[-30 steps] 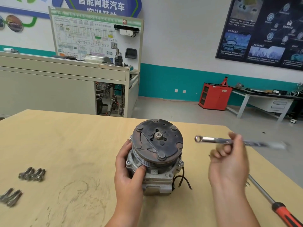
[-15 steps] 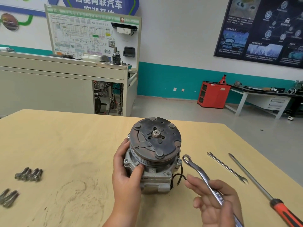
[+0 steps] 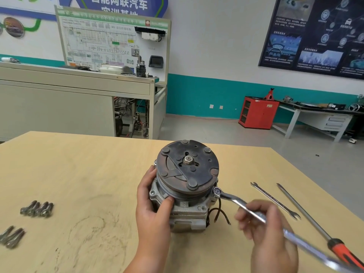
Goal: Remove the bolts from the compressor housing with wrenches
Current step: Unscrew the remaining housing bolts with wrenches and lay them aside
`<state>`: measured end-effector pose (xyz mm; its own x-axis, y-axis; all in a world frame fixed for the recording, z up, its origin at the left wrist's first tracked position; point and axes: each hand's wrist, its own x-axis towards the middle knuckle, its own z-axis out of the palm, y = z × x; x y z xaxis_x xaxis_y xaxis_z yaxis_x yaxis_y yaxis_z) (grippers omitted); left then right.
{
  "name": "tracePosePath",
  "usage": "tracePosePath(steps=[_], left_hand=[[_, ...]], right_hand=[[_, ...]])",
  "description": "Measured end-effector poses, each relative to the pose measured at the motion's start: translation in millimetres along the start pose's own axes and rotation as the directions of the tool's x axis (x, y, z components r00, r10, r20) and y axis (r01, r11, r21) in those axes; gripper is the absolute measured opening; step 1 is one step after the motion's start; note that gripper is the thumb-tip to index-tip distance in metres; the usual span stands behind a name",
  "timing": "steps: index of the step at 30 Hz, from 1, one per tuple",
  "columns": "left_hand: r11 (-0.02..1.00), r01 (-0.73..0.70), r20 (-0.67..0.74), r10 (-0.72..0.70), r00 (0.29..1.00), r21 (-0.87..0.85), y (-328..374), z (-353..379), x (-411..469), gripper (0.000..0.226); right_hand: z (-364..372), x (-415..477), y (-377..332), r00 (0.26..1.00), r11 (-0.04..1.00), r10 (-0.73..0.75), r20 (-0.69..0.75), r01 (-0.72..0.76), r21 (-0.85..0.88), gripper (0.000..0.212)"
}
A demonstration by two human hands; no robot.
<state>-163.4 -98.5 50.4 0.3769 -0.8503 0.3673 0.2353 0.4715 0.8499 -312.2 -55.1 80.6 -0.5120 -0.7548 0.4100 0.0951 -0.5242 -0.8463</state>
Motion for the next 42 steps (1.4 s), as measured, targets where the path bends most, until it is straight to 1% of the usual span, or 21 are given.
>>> tracePosePath(steps=[2, 3, 5, 6, 10, 13, 14, 15, 18, 20, 23, 26, 28, 30, 32, 35, 36, 38, 39, 40, 42], left_hand=[[1.000, -0.002, 0.002, 0.002, 1.000, 0.000, 0, 0, 0, 0.055], [1.000, -0.005, 0.001, 0.005, 1.000, -0.002, 0, 0, 0, 0.056], [1.000, -0.009, -0.001, 0.009, 1.000, -0.008, -1, 0, 0, 0.056], [1.000, -0.007, 0.002, 0.007, 1.000, -0.008, -1, 0, 0, 0.055], [1.000, 0.000, 0.009, 0.000, 1.000, 0.002, -1, -1, 0, 0.055], [1.000, -0.001, 0.008, 0.001, 1.000, 0.003, 0, 0, 0, 0.055], [1.000, -0.002, 0.007, 0.002, 1.000, 0.002, 0, 0, 0, 0.055], [1.000, -0.002, 0.007, 0.002, 1.000, -0.003, 0, 0, -1, 0.055], [1.000, -0.003, 0.001, 0.003, 1.000, -0.014, 0, 0, 0, 0.055], [1.000, -0.009, -0.003, 0.009, 1.000, -0.014, 0, 1, 0, 0.054], [1.000, -0.014, -0.002, 0.014, 1.000, -0.020, 0, 0, 0, 0.054], [1.000, -0.019, -0.002, 0.019, 1.000, -0.013, 0, 0, 0, 0.054], [1.000, -0.017, -0.001, 0.017, 1.000, -0.012, 1, 1, 0, 0.054], [1.000, -0.018, 0.001, 0.018, 1.000, -0.012, 1, 1, 0, 0.054], [1.000, -0.019, 0.002, 0.019, 1.000, -0.009, 2, 1, 0, 0.053], [1.000, -0.019, -0.003, 0.019, 1.000, -0.006, 3, 1, -1, 0.052], [1.000, -0.017, -0.004, 0.017, 1.000, -0.005, 3, 1, -1, 0.052], [1.000, -0.013, -0.003, 0.013, 1.000, -0.006, 3, 1, -1, 0.053], [1.000, -0.010, -0.002, 0.010, 1.000, -0.008, 3, 1, -1, 0.053], [1.000, -0.008, 0.000, 0.008, 1.000, -0.011, 3, 1, -1, 0.053], [1.000, -0.007, -0.002, 0.007, 1.000, -0.013, 3, 1, 0, 0.053]], right_hand=[[1, 26, 1, 0.996, 0.997, 0.081, -0.039, -0.080, 0.015, 0.036], [4, 39, 4, 0.992, 0.993, 0.119, -0.036, -0.118, 0.019, 0.030], [15, 66, 9, 0.985, 0.984, 0.175, -0.007, -0.175, -0.018, 0.018], [23, 76, 12, 0.981, 0.981, 0.190, 0.022, -0.189, -0.052, 0.017], [56, 97, 17, 0.965, 0.969, 0.188, 0.182, -0.152, -0.194, 0.028], [64, 102, 13, 0.932, 0.957, 0.241, 0.272, -0.181, -0.229, 0.033], [62, 102, 11, 0.928, 0.962, 0.251, 0.274, -0.208, -0.177, 0.033], [59, 101, 8, 0.939, 0.969, 0.247, 0.238, -0.237, -0.073, 0.031], [35, 98, -6, 0.970, 0.921, 0.244, 0.008, -0.234, 0.310, 0.026], [14, 89, -13, 0.968, 0.890, 0.245, -0.049, -0.204, 0.408, 0.023], [-10, 58, -17, 0.969, 0.872, 0.247, -0.026, -0.211, 0.441, 0.023], [-21, 24, -16, 0.973, 0.883, 0.225, -0.049, -0.182, 0.432, 0.035], [-26, 8, -12, 0.979, 0.918, 0.185, -0.089, -0.140, 0.371, 0.054], [-28, -2, -14, 0.977, 0.938, 0.202, -0.073, -0.171, 0.302, 0.062], [-31, -9, -14, 0.971, 0.943, 0.235, -0.053, -0.214, 0.255, 0.057], [-29, -16, -11, 0.985, 0.967, 0.165, -0.051, -0.152, 0.207, 0.059], [-28, -18, -12, 0.989, 0.968, 0.145, -0.041, -0.134, 0.213, 0.055], [-19, -18, -18, 0.986, 0.957, 0.166, 0.022, -0.166, 0.237, 0.026], [-17, -17, -21, 0.981, 0.954, 0.182, 0.061, -0.191, 0.231, 0.016], [-15, -16, -21, 0.979, 0.957, 0.183, 0.089, -0.198, 0.212, 0.018], [-12, -13, -19, 0.973, 0.971, 0.179, 0.146, -0.199, 0.131, 0.043]])
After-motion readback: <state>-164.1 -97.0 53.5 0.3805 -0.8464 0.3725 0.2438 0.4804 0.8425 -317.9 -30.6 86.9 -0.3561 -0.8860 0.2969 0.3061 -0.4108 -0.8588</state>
